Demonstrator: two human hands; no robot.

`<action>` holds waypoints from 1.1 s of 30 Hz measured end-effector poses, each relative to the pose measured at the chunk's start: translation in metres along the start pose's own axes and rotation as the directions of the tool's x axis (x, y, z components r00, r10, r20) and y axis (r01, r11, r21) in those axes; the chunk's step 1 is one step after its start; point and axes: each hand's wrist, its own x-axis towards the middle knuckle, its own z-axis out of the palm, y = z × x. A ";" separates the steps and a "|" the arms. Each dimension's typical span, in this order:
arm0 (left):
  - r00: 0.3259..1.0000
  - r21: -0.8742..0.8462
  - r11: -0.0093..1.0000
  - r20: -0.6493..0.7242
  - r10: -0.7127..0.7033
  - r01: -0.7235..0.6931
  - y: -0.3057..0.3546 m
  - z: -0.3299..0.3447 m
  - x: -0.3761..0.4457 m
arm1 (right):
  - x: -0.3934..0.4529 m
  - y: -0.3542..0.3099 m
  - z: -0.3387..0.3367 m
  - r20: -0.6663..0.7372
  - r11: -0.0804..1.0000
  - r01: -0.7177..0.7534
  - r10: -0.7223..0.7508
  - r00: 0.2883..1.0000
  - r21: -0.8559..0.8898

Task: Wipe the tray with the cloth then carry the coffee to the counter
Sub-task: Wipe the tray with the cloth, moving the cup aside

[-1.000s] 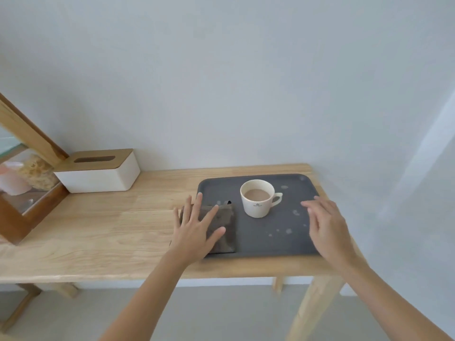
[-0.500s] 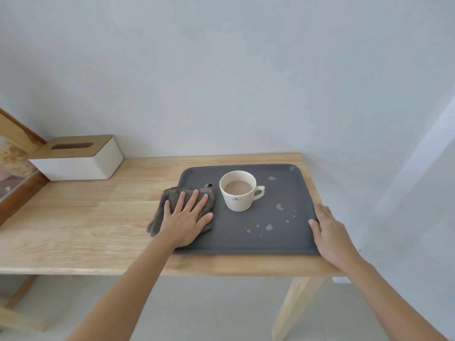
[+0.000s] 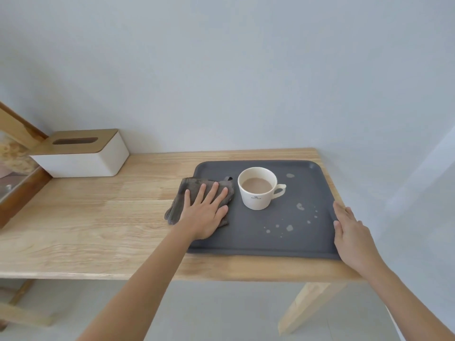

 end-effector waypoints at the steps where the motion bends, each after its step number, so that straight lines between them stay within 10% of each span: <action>1: 1.000 0.007 1.000 0.005 0.004 -0.004 0.002 0.003 -0.014 | 0.000 0.000 0.001 -0.003 1.000 -0.003 0.003 1.000 0.002; 22: 0.980 -0.058 0.980 -0.031 -0.194 0.192 0.010 -0.009 0.063 | -0.006 -0.007 -0.008 0.044 0.998 -0.059 0.058 0.997 0.033; 33: 0.998 0.053 0.997 0.016 -0.058 0.057 0.028 0.014 -0.048 | -0.005 -0.006 -0.005 0.025 0.998 -0.040 0.039 0.999 0.045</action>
